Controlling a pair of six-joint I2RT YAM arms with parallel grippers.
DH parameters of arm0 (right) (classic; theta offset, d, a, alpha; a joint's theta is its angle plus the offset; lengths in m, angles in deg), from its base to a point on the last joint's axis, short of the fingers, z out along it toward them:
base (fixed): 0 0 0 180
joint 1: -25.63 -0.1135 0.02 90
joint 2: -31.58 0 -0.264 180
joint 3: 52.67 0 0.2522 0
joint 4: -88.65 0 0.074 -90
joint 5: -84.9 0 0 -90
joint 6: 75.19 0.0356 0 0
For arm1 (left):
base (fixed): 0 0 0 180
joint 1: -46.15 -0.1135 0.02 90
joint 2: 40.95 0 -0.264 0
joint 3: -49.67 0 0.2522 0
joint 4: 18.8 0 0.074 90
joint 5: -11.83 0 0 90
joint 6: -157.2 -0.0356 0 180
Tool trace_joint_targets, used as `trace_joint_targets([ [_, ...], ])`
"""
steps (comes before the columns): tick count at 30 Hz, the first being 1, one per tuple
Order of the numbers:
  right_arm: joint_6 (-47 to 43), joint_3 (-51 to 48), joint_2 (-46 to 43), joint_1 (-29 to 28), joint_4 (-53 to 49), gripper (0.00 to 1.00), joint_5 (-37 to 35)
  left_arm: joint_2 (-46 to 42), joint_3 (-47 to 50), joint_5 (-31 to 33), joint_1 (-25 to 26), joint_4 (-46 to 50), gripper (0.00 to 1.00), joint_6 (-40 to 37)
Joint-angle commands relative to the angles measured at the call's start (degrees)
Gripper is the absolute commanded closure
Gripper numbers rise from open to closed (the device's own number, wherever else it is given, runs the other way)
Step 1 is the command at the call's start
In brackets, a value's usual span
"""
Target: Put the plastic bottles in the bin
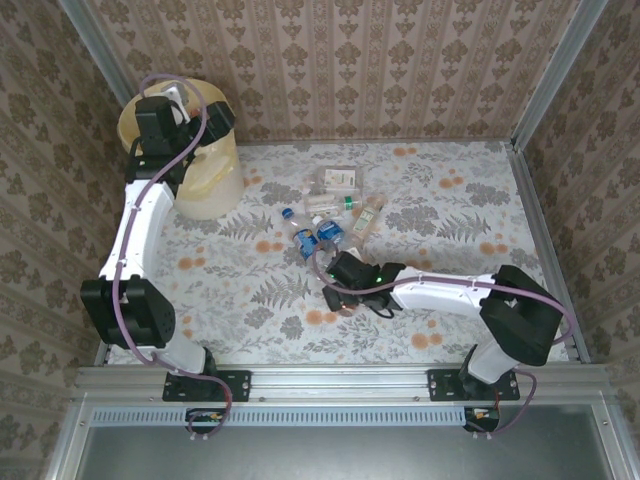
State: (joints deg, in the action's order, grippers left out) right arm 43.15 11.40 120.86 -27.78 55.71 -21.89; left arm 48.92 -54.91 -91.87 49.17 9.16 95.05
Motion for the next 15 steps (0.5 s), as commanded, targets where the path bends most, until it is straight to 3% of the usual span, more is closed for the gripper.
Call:
trace_joint_targets([
  [1,3.02,-3.15,-3.80,1.24,-5.05,0.00,-1.44,-0.94,0.15,0.77,0.24,0.43,0.00,-0.59],
  [11,8.23,-10.38,-8.43,3.36,-6.37,0.03,3.03,-0.59,0.10,1.13,0.32,0.92,0.00,0.35],
  [15,8.07,-14.03,-9.21,4.39,-1.58,0.20,3.61,-0.64,0.03,0.98,0.90,0.88,0.00,0.67],
])
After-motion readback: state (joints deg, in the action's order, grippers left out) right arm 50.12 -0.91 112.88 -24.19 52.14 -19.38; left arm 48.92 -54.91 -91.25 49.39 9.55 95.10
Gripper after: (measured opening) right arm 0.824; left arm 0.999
